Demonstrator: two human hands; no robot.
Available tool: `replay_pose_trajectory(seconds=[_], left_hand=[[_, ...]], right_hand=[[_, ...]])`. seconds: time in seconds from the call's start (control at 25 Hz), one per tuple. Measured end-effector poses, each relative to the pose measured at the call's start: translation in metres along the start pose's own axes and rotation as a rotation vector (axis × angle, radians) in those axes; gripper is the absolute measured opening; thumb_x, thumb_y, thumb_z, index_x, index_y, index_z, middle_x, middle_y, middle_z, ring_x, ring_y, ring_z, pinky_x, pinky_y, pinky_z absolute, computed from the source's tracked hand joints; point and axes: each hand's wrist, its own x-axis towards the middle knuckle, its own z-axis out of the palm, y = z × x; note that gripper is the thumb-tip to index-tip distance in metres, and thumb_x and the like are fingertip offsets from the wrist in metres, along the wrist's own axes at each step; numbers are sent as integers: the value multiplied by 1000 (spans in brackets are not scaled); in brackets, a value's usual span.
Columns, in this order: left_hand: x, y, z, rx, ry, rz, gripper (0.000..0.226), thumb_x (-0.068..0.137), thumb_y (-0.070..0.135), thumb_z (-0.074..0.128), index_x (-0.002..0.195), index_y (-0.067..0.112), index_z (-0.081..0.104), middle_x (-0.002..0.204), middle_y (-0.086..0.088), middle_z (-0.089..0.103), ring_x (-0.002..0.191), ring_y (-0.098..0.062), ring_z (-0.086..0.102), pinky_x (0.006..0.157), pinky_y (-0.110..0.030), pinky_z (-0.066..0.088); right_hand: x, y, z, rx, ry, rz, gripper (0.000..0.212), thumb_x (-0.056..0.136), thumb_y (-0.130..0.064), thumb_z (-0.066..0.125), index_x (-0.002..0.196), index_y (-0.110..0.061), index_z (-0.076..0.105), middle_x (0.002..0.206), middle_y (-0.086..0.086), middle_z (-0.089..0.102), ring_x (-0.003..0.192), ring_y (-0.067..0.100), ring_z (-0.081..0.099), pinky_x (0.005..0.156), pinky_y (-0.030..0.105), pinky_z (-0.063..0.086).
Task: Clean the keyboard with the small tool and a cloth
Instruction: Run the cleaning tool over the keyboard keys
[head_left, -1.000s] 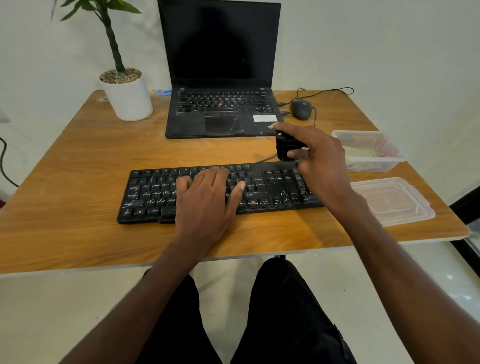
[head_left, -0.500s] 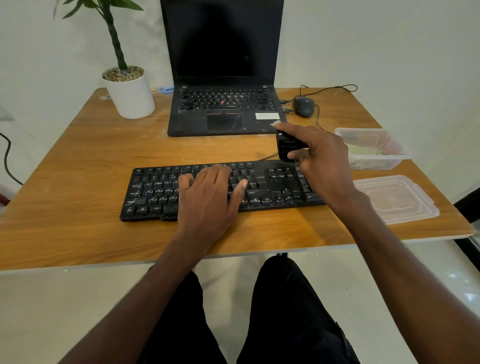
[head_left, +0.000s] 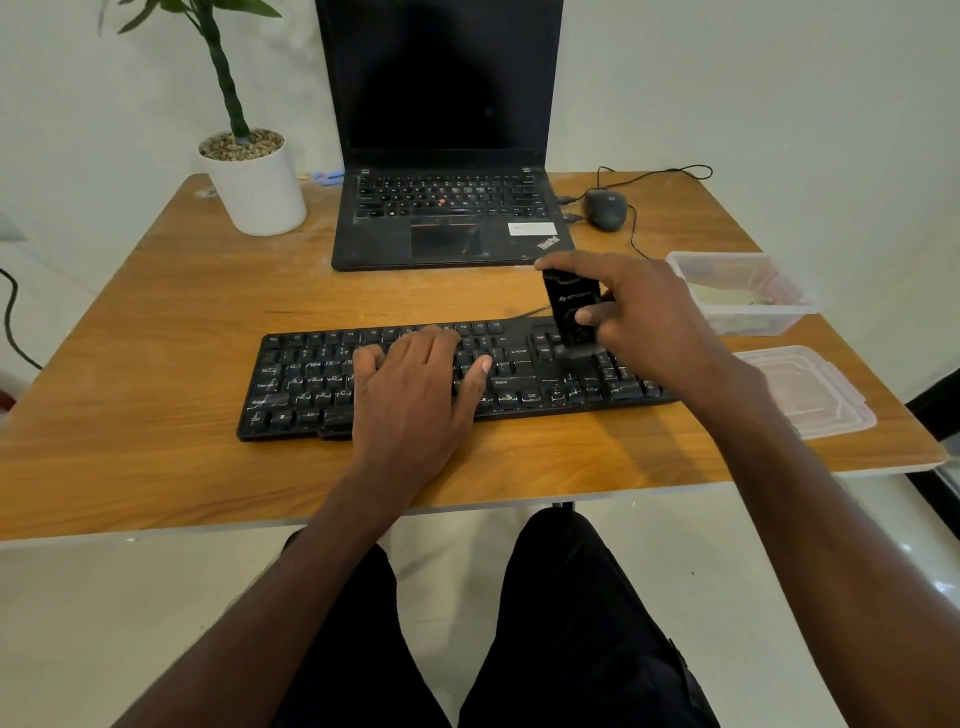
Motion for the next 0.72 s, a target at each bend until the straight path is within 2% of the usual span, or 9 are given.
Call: replay_pose_trajectory(seconds=[0.12, 0.2, 0.28, 0.36, 0.44, 0.52, 0.6, 0.72], left_hand=[[1, -1, 0, -3, -8, 2, 49, 110, 60, 31, 126, 23, 60, 124, 4, 68, 109, -18, 64, 98, -44, 31], [1, -2, 0, -1, -10, 0, 49, 110, 60, 31, 127, 24, 59, 125, 4, 68, 110, -17, 64, 97, -43, 31], [1, -1, 0, -2, -9, -2, 48, 110, 59, 32, 126, 24, 59, 125, 4, 68, 110, -17, 64, 97, -44, 31], [0, -1, 0, -2, -3, -7, 46, 110, 58, 34, 126, 24, 60, 124, 4, 68, 110, -18, 64, 98, -44, 31], [0, 0, 0, -2, -5, -10, 45, 110, 58, 35, 126, 24, 60, 124, 4, 68, 110, -18, 64, 98, -44, 31], [0, 0, -1, -1, -9, -11, 44, 110, 58, 36, 126, 24, 59, 123, 4, 68, 109, -18, 64, 97, -43, 30], [0, 0, -1, -4, -8, -10, 44, 110, 58, 36, 126, 24, 59, 122, 3, 69, 108, -18, 64, 97, -42, 28], [1, 0, 0, 0, -9, -13, 44, 110, 58, 37, 127, 24, 59, 122, 3, 69, 109, -19, 65, 97, -42, 28]], right_hand=[[-3, -1, -1, 29, 96, -33, 76, 88, 7, 68, 141, -46, 55, 135, -1, 64, 123, 20, 58, 93, 41, 58], [-4, 0, 1, 88, -4, -66, 76, 89, 7, 67, 140, -48, 55, 136, -2, 63, 123, 19, 57, 93, 42, 59], [-2, 7, -1, 40, -49, -23, 77, 89, 8, 67, 139, -49, 54, 133, 1, 64, 119, 22, 59, 89, 40, 60], [0, 14, -5, -53, 20, 75, 75, 89, 8, 66, 139, -47, 54, 130, 5, 66, 114, 24, 62, 81, 31, 54], [-1, 16, -5, -138, 142, 105, 75, 87, 7, 66, 141, -44, 53, 132, 6, 65, 117, 28, 62, 83, 33, 48], [-2, 15, -3, -21, 177, 89, 78, 88, 8, 66, 143, -45, 52, 136, 3, 62, 120, 24, 59, 88, 33, 50], [-4, 16, -6, 57, 108, 78, 78, 89, 10, 64, 141, -48, 55, 133, 1, 62, 116, 20, 58, 89, 32, 53], [-5, 25, -15, -176, 152, 128, 71, 87, 6, 65, 138, -43, 59, 129, 7, 67, 116, 29, 62, 84, 35, 50]])
